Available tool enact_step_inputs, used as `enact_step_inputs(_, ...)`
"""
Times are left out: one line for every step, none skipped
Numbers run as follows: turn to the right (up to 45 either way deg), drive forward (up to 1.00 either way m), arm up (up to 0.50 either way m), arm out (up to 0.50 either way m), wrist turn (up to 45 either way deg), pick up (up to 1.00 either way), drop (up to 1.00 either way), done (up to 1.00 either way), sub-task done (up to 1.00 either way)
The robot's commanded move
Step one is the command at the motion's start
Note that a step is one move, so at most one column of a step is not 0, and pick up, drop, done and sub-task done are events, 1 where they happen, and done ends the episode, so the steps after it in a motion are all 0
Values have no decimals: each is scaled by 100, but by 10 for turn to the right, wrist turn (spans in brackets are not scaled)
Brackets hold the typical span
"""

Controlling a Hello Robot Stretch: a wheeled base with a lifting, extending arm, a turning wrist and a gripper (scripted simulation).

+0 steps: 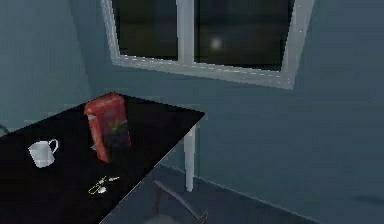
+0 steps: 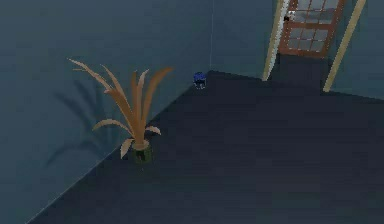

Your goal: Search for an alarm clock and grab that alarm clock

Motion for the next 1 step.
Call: enact_step_inputs(0, 10, 0, 0, 0, 0, 0, 0, 0)
